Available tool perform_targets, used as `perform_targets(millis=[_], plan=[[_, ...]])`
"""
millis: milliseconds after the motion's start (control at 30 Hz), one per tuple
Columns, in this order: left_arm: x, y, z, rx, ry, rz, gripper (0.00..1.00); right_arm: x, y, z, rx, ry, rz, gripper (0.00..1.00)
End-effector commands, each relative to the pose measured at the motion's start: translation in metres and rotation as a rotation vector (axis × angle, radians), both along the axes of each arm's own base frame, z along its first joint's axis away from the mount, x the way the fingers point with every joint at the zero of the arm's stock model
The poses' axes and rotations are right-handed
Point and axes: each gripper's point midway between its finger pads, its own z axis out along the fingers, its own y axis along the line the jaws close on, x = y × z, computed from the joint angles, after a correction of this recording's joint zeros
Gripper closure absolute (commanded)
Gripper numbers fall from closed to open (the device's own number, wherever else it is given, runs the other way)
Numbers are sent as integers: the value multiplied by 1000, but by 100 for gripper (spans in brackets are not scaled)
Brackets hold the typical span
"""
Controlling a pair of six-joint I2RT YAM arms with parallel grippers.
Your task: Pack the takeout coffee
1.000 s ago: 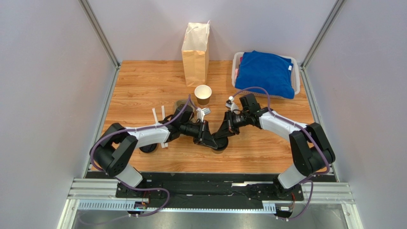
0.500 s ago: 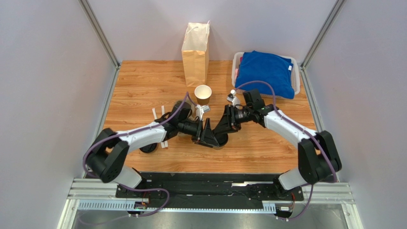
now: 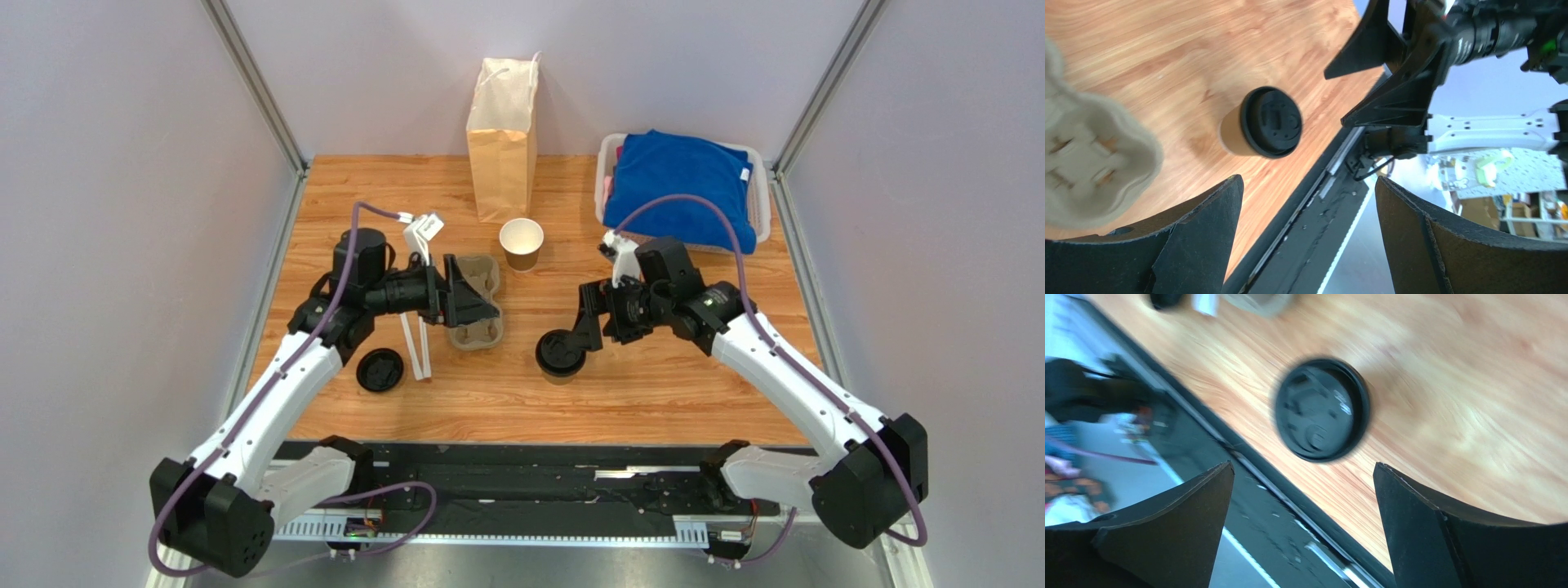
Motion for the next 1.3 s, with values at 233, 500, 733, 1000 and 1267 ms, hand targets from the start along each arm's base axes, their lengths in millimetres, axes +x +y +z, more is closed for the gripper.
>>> perform_targets(millis=[233,500,733,1000,1267], plan=[[5,36,-33,78,60,135,12,-21,3,-60,-298,-84,90,9],[12,36,-33,55,65,151,12,-19,26,-74,-328,8,86,8],[13,40,-36,39,65,159,12,-5,37,-81,-359,54,43,8],[18,48,-38,33,61,179,12,29,41,-87,-382,33,-78,11],[37,70,-54,167,26,272,15,72,42,-83,-377,-16,-186,12]])
